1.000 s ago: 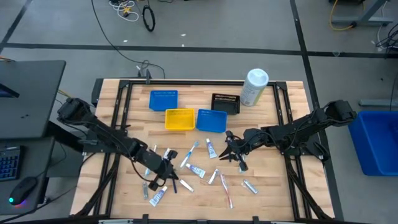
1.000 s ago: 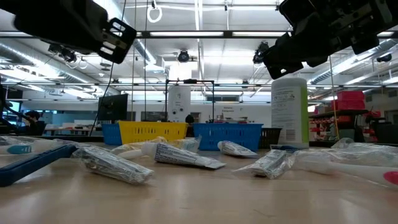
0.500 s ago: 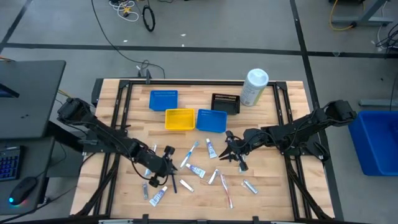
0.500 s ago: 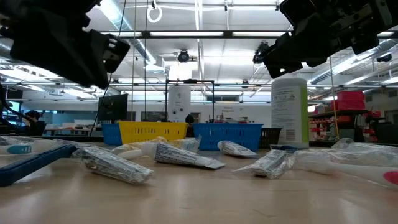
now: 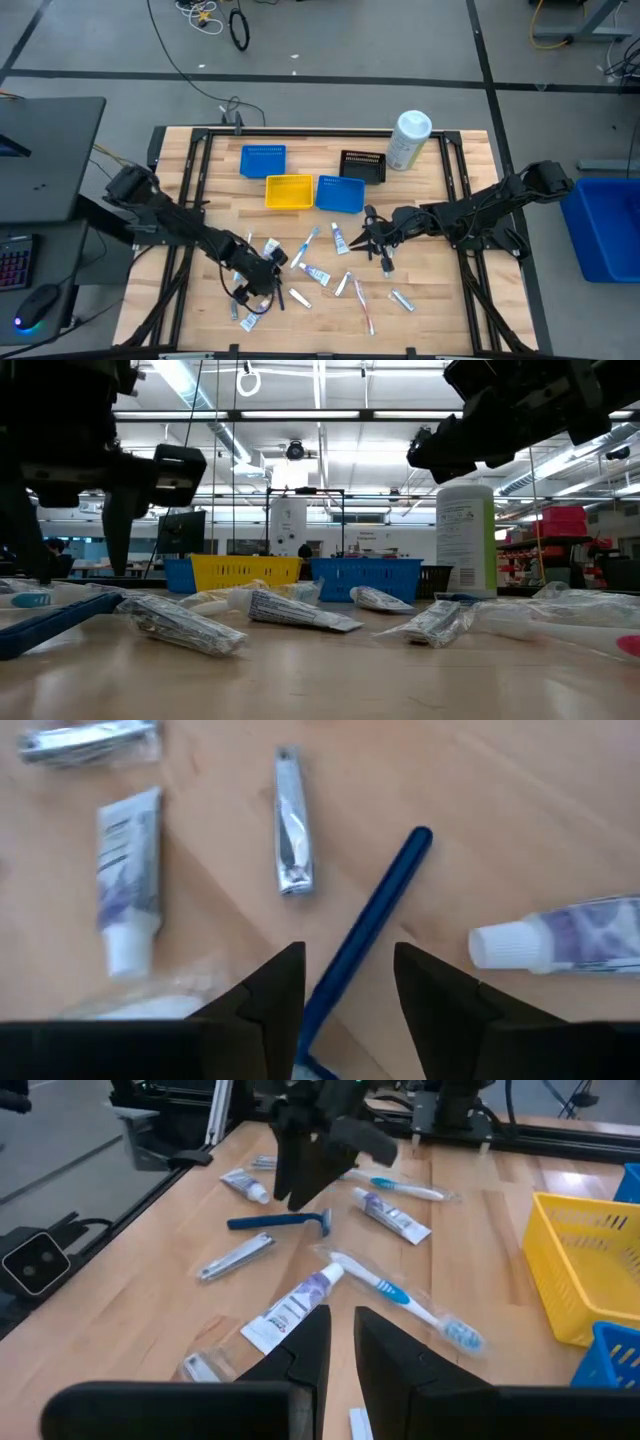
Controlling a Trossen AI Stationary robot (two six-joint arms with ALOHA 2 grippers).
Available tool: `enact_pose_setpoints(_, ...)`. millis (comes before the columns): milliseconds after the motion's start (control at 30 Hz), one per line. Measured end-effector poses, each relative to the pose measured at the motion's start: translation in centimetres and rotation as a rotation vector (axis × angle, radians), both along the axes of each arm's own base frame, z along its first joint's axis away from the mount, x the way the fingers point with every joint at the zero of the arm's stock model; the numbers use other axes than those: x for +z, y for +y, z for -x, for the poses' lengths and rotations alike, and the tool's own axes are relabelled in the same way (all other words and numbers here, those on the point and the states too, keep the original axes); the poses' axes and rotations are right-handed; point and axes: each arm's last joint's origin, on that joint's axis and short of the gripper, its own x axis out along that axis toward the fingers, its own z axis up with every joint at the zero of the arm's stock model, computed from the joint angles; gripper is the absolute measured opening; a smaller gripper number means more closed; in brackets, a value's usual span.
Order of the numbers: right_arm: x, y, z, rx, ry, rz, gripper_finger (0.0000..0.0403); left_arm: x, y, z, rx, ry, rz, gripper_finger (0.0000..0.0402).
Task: Pick & Place Travel size toiletries
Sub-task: Put the left razor into the left blue basket
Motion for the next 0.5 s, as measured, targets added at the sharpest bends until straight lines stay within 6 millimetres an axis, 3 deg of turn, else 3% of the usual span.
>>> enact_pose_setpoints(300, -0.1, 0.0, 0.0, 0.0, 0.006, 0.001, 0.0055, -0.9, -1.4, -2.4, -0.039, 0.17, -0.141, 0.0139)
enact_pose_setpoints(500, -0.1, 0.0, 0.0, 0.0, 0.007, 0.001, 0.0055, -0.7, -1.6, -2.8, -0.047, 0.204, -0.165, 0.0089)
